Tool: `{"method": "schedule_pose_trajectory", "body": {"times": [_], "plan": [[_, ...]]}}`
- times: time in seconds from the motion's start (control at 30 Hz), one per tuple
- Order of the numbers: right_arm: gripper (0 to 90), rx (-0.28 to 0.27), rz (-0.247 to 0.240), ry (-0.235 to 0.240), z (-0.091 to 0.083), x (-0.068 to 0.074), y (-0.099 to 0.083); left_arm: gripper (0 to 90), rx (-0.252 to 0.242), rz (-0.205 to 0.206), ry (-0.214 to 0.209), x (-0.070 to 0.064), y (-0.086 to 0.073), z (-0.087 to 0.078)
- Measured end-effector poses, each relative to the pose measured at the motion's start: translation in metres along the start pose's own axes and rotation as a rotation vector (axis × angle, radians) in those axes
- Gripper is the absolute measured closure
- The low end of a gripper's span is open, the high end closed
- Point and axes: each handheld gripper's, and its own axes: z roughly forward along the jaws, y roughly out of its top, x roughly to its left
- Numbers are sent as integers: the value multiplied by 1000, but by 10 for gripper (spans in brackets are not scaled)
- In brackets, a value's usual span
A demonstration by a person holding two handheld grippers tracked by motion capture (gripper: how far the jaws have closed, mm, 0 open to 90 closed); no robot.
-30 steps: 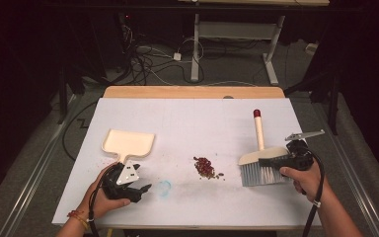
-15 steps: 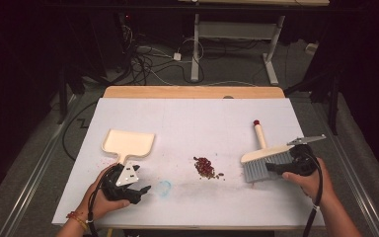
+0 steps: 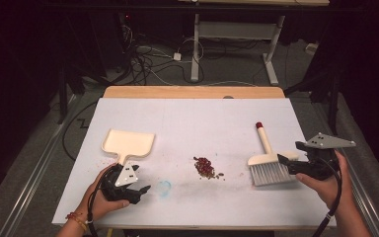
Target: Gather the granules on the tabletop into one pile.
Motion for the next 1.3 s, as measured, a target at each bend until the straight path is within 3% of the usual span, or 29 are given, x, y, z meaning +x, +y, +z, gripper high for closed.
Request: {"method": "schedule_pose_trajectory", "body": {"times": [0.2, 0.4, 0.53, 0.7, 1.07, 1.3], "plan": [[253, -128, -52, -1, -6, 16, 4, 227, -19, -6, 12, 0, 1, -2], [262, -276, -107, 11, 11, 38, -11, 192, -87, 0, 92, -4, 7, -9], [233, -275, -129, 50, 27, 53, -25, 179, -112, -5, 117, -10, 9, -12], [199, -253, -161, 42, 36, 67, -31, 167, -136, 5, 133, -13, 11, -15], [200, -336, -144, 38, 28, 65, -34, 167, -147, 5, 129, -11, 12, -14], [201, -335, -159, 33, 27, 65, -36, 167, -140, 7, 136, -11, 13, -12]]}}
